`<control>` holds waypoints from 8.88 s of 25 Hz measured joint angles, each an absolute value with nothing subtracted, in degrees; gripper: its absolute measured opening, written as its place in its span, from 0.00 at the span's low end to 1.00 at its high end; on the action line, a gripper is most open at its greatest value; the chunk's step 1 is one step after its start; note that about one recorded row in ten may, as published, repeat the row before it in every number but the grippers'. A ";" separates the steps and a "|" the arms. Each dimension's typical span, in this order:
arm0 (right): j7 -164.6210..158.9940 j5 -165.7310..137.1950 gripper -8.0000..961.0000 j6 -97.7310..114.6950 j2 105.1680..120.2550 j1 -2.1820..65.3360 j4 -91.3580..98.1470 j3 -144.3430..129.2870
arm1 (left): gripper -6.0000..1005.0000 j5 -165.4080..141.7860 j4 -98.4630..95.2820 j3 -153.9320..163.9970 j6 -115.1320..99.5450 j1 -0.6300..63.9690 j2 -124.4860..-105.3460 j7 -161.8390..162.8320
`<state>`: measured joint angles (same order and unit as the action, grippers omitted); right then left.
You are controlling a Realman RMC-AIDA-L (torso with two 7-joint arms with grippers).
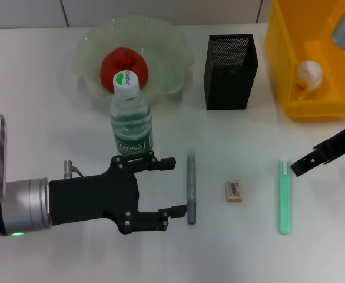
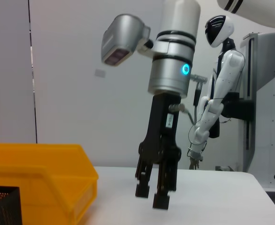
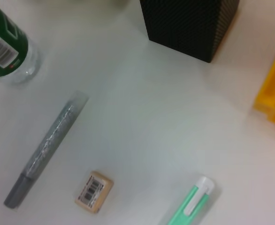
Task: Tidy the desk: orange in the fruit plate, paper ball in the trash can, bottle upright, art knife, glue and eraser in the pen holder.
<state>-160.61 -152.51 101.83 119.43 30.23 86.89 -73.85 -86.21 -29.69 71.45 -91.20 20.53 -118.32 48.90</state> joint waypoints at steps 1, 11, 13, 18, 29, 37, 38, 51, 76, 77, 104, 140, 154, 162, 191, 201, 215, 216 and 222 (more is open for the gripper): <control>-161.18 -152.55 0.85 99.88 119.44 30.65 84.42 -74.95 | 0.78 -86.22 -29.65 71.40 -91.09 20.55 -118.32 48.89; -163.01 -154.28 0.84 93.35 119.44 32.77 76.11 -78.28 | 0.78 -86.22 -29.56 71.33 -90.67 20.61 -118.34 48.87; -163.02 -154.29 0.83 92.78 119.44 33.05 75.25 -78.38 | 0.78 -86.22 -29.55 71.31 -90.67 20.61 -118.35 48.86; -163.51 -154.33 0.81 90.02 119.48 34.07 72.07 -79.97 | 0.78 -86.22 -29.40 71.20 -90.33 20.64 -118.38 48.86; -165.45 -154.37 0.76 87.95 119.53 35.40 69.71 -83.84 | 0.78 -86.22 -29.08 71.17 -90.14 20.59 -118.39 48.86; -165.50 -154.30 0.60 87.96 119.53 35.59 69.09 -83.55 | 0.78 -86.22 -29.09 71.11 -90.14 20.41 -118.39 48.86; -165.50 -154.27 0.55 87.94 119.53 35.59 69.05 -83.54 | 0.78 -86.22 -29.09 71.09 -90.14 20.39 -118.39 48.86; -165.99 -154.34 0.43 87.20 119.48 35.60 68.36 -83.36 | 0.78 -86.22 -29.09 70.93 -90.17 20.20 -118.34 48.78; -164.84 -153.86 0.18 88.09 119.35 35.15 70.27 -83.55 | 0.78 -86.16 -29.05 70.75 -89.91 20.04 -118.29 48.78; -164.84 -153.86 0.18 88.09 119.35 35.15 70.27 -83.55 | 0.78 -86.10 -29.04 70.75 -89.91 20.04 -118.30 48.77; -59.41 -54.29 0.25 70.74 119.23 17.94 49.20 -66.28 | 0.78 -85.83 -28.91 70.67 -89.40 20.17 -118.39 49.28; -83.80 -74.61 0.57 63.37 119.47 17.35 57.88 -69.37 | 0.78 -86.07 -28.93 70.66 -89.89 19.77 -118.21 49.72; -143.51 -127.94 0.88 89.17 119.10 25.20 95.15 -64.78 | 0.78 -86.14 -29.00 70.55 -89.87 20.07 -118.21 49.95; -149.86 -140.92 0.87 106.68 117.92 38.56 93.51 -65.68 | 0.78 -86.22 -29.30 70.19 -89.93 19.95 -118.07 50.50; -128.98 -146.73 0.85 90.39 119.66 42.12 73.21 -97.27 | 0.78 -86.22 -29.27 70.22 -90.15 19.78 -117.95 50.54; -129.62 -146.02 0.79 87.98 119.81 42.12 71.07 -100.36 | 0.78 -86.22 -29.33 70.05 -90.15 19.15 -117.54 50.54; -129.98 -145.86 0.61 85.66 119.79 42.32 68.63 -100.85 | 0.78 -86.22 -29.53 70.05 -90.18 19.07 -117.51 50.54; -129.99 -145.69 0.61 85.43 119.79 42.37 68.34 -101.05 | 0.78 -86.22 -29.53 70.05 -90.18 19.07 -117.50 50.54; -130.34 -145.35 0.58 84.25 119.79 42.72 67.28 -102.26 | 0.78 -86.22 -29.54 70.05 -90.18 19.23 -117.50 50.54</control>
